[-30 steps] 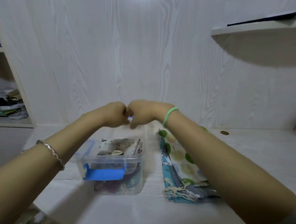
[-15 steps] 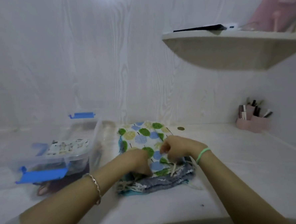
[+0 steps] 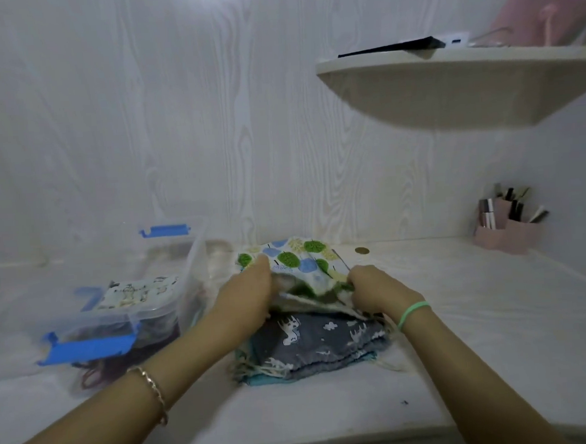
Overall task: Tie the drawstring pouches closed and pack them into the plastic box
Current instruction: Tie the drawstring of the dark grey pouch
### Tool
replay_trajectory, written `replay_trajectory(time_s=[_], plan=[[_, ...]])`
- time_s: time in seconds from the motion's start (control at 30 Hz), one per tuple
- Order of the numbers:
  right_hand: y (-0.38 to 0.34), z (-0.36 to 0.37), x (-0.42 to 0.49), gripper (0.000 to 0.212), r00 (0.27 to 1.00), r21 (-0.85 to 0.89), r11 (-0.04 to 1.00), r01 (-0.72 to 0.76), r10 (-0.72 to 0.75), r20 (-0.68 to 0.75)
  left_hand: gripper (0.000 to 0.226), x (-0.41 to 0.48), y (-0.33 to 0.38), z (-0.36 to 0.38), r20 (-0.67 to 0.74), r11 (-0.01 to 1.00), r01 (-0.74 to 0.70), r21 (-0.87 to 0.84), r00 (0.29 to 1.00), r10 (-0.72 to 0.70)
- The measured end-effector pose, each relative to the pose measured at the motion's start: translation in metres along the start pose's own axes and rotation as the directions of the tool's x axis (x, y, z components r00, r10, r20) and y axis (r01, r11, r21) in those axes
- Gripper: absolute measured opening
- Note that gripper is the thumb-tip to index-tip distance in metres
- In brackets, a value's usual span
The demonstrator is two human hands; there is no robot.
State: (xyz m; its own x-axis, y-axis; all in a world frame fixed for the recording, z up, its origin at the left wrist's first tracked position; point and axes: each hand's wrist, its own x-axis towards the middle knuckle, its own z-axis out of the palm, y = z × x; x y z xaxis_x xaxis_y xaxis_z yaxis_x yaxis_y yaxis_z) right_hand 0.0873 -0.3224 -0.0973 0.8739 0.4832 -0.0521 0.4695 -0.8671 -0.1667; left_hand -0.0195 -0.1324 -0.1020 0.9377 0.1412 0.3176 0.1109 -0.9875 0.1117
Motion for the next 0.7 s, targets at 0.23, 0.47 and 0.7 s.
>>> replay_trajectory(time_s=[0.23,0.47,0.7], plan=[[-0.007,-0.021,0.004,0.019,0.918,0.520,0.835,0.179,0.049,-0.394,0.022,0.017,-0.015,-0.046,-0.354,0.995,0.020,-0.101,0.934,-0.055],[0.017,-0.032,0.002,0.051,0.945,0.684,0.676,0.274,-0.059,-0.321,0.051,0.027,-0.051,-0.087,-0.204,0.990,0.116,0.083,0.974,-0.097],[0.022,-0.009,0.009,0.050,0.990,0.972,0.192,0.137,0.005,-0.141,0.062,0.027,-0.054,-0.118,-0.050,0.906,0.188,-0.380,0.974,-0.223]])
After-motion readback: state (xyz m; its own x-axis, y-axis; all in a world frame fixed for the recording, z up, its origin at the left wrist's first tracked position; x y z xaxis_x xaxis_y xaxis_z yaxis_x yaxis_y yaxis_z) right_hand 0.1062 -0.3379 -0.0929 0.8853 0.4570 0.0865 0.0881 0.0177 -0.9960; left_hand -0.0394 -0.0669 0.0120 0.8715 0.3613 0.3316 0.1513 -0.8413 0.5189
